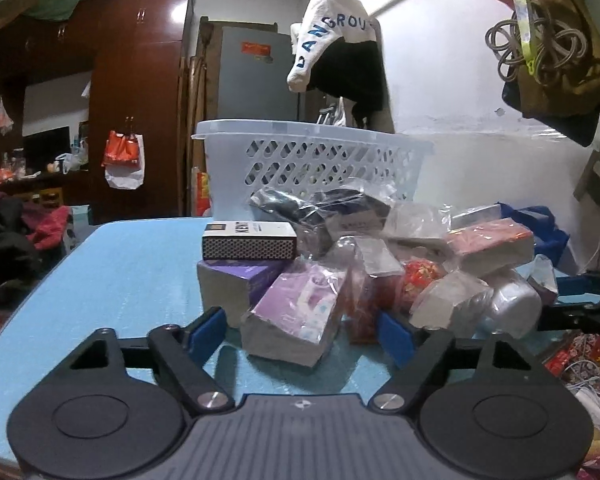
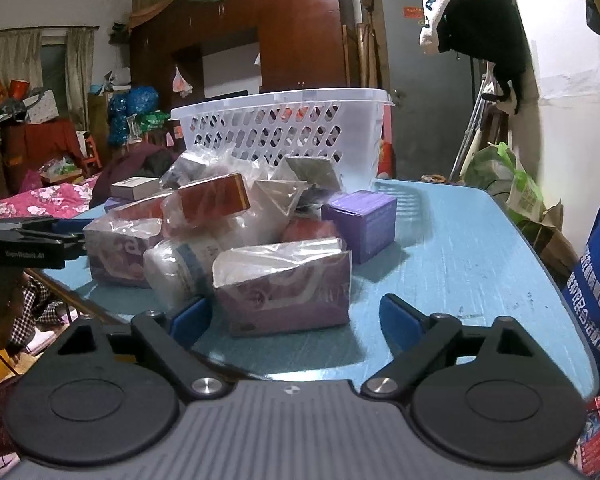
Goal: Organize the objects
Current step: 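Grasp a pink wrapped box with the left gripper while the right grasps a larger pink box, then carry both pink boxes over the white basket and open both grippers, then grasp a clear plastic bag with the left gripper while the right grasps a red-wrapped box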
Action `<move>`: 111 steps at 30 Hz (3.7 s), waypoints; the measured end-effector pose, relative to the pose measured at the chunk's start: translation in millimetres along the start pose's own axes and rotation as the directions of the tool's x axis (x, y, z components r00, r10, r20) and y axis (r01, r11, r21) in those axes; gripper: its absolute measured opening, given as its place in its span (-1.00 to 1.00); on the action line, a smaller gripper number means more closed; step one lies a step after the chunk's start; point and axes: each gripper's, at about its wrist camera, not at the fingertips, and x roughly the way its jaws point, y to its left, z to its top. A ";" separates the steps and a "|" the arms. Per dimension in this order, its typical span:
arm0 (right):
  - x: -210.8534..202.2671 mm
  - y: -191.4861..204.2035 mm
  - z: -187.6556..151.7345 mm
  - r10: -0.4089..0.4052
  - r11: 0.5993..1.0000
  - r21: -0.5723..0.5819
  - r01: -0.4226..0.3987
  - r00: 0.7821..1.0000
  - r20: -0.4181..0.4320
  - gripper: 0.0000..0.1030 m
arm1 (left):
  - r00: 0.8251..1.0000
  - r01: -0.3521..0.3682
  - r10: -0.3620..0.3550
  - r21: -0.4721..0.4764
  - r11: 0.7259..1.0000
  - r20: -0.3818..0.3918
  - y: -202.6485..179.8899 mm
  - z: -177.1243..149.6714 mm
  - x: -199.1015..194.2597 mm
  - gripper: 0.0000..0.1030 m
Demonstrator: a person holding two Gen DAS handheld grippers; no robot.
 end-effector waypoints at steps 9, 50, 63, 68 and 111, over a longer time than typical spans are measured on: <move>-4.3 -2.0 -1.3 0.029 1.000 0.005 -0.029 1.000 0.009 0.38 | 0.999 0.028 -0.028 -0.002 1.000 -0.015 4.3 0.8 6.4 0.05; 146.5 -20.1 204.2 -0.025 0.992 -0.121 0.025 1.000 0.005 0.56 | 0.995 0.044 -0.057 -0.169 0.985 -0.076 32.8 193.5 146.5 0.16; 34.6 -0.6 111.1 0.018 0.991 -0.134 -0.003 0.993 0.114 1.00 | 0.983 0.160 -0.144 -0.149 0.976 0.112 21.0 105.8 31.8 0.68; 1.6 8.4 44.8 0.043 0.998 -0.059 -0.036 0.991 0.129 1.00 | 0.981 0.169 -0.155 -0.125 0.978 0.114 2.0 35.8 -17.4 0.68; 39.2 52.1 35.9 0.076 0.981 -0.186 -0.051 0.988 0.133 0.29 | 0.986 0.168 -0.167 -0.008 0.986 0.005 -22.4 -12.6 12.2 -0.16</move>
